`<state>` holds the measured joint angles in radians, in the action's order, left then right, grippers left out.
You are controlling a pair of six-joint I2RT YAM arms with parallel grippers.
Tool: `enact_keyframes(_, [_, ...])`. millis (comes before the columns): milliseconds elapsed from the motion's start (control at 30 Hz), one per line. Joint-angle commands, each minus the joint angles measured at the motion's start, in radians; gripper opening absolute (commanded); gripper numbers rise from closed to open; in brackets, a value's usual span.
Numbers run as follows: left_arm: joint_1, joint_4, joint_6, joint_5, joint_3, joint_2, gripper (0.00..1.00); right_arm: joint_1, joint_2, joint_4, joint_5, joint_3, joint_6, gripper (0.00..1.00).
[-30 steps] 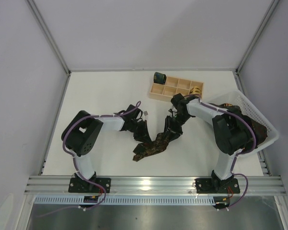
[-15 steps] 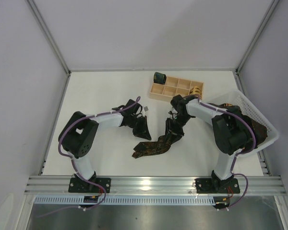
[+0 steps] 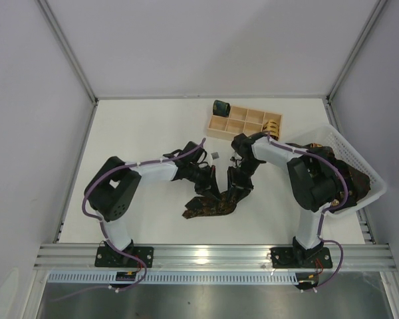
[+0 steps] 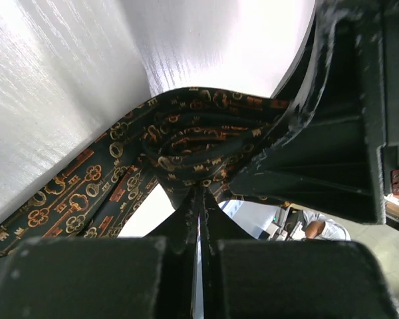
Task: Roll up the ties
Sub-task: Roll the tie
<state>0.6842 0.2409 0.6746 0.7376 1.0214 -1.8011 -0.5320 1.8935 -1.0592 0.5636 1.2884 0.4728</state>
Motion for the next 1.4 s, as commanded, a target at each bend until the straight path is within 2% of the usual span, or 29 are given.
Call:
enact_keyframes(0, [0.012, -0.034, 0.013, 0.036, 0.012, -0.015, 0.00, -0.008, 0.004, -0.042, -0.010, 0.040, -0.014, 0.00])
enact_keyframes(500, [0.020, -0.066, 0.036, 0.031, 0.023, -0.099, 0.01, -0.054, 0.012, -0.050, -0.016, 0.094, 0.049, 0.00])
enact_keyframes(733, [0.021, -0.081, 0.042, 0.029, 0.031, -0.124, 0.00, -0.126, 0.052, -0.051, -0.074, 0.124, 0.139, 0.00])
enact_keyframes(1033, [0.025, -0.098, 0.056, 0.014, 0.016, -0.127, 0.01, -0.201, 0.134, -0.070, -0.197, 0.163, 0.345, 0.00])
enact_keyframes(1367, [0.003, -0.026, -0.007, -0.082, -0.058, -0.037, 0.00, -0.206, 0.223, -0.087, -0.286, 0.180, 0.448, 0.13])
